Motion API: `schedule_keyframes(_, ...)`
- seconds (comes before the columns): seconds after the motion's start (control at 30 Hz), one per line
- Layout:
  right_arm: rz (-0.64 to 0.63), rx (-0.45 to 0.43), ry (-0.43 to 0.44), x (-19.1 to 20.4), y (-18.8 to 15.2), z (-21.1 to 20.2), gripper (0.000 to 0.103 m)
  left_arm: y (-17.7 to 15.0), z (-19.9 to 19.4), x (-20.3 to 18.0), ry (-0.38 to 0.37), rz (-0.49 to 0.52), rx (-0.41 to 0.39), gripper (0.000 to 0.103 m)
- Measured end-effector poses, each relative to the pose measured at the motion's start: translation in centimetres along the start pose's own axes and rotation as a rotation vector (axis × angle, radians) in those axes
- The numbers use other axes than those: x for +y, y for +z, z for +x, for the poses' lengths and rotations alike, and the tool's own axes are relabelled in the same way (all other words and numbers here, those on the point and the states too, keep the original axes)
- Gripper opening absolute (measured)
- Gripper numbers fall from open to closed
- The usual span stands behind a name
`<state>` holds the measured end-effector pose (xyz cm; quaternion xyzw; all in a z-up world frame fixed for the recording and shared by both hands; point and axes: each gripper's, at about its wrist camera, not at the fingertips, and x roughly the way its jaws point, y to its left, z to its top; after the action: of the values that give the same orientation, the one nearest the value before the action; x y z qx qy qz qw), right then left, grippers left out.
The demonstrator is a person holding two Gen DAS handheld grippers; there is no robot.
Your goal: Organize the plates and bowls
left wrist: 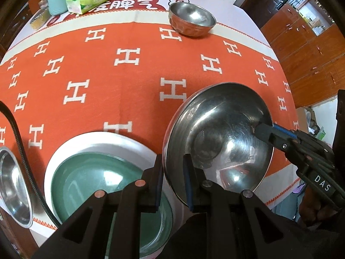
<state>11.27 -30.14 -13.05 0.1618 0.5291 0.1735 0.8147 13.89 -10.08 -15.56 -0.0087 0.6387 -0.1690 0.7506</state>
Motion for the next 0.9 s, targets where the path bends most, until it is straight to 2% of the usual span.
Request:
schedule_keyframes(0.47, -0.094, 0.013, 0.033, 5.1, -1.2, 0.5, 0.01, -4.8, -3.1, 3.5, 0.028, -0.072, -0.053, 0.015)
schedule_keyframes(0.9, -0.139, 0.04, 0.09, 12.0, -1.4, 3.3, 0.01, -8.1, -6.9, 10.0, 0.059, -0.13, -0.09, 0.015)
